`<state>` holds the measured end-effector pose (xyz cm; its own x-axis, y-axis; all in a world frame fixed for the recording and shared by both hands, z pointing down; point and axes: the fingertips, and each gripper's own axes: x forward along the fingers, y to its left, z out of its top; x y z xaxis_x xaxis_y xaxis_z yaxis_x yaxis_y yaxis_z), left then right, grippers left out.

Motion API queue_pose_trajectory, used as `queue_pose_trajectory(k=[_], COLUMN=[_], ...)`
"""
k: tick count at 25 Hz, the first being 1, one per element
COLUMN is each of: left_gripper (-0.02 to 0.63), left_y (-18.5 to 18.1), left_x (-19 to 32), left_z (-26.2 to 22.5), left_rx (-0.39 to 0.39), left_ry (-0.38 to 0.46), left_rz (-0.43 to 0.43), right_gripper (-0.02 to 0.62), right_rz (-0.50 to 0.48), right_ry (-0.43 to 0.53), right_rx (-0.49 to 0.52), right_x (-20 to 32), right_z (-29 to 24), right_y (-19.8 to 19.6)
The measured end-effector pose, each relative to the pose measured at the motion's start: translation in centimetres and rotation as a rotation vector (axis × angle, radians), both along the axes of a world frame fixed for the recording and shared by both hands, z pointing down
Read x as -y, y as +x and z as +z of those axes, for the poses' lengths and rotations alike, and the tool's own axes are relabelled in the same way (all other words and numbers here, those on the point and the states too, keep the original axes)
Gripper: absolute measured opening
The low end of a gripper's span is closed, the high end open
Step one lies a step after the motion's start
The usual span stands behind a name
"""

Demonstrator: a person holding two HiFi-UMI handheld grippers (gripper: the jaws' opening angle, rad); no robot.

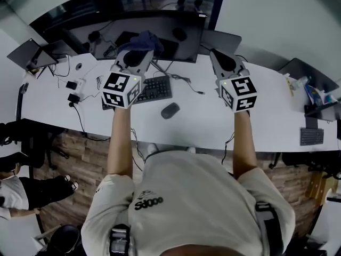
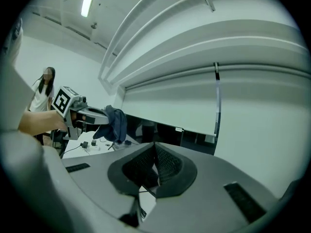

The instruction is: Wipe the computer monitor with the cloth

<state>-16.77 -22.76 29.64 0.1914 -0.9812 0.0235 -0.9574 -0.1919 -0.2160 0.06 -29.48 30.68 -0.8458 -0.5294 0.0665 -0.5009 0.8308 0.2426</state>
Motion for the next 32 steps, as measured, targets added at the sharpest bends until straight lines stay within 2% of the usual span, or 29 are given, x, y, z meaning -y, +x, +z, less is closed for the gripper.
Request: queue_pose_trajectory(k=[7,11,18,32], left_gripper=[0.095,0.095,0.095,0.095], left_y=[-4.7,-7.4,-10.0,-11.6], left_x=[-3.9,-5.6,-7.1,-7.8], left_z=[-0.1,-0.4,-0.9,-0.4], left_rx=[0.045,0.047,0.059,0.061], left_ry=[0.002,0.013,0.018,0.011], left_rz=[-0.089,-0.139,-0.174,-0.209], right_gripper=[0.000,0.000,0.000,0.000], right_rz=[-0.059,-0.104,-0.162,-0.172], right_ry=[0.042,0.055,0.075,0.092], right_rx=[0.012,0.000,-0.018,-0.042], right_x=[-2.3,-3.6,-5.1,-4.9], right_z=[-1.4,-1.5,-1.7,-1.4], right_y=[-5.1,-8.2,-12.2,-14.4])
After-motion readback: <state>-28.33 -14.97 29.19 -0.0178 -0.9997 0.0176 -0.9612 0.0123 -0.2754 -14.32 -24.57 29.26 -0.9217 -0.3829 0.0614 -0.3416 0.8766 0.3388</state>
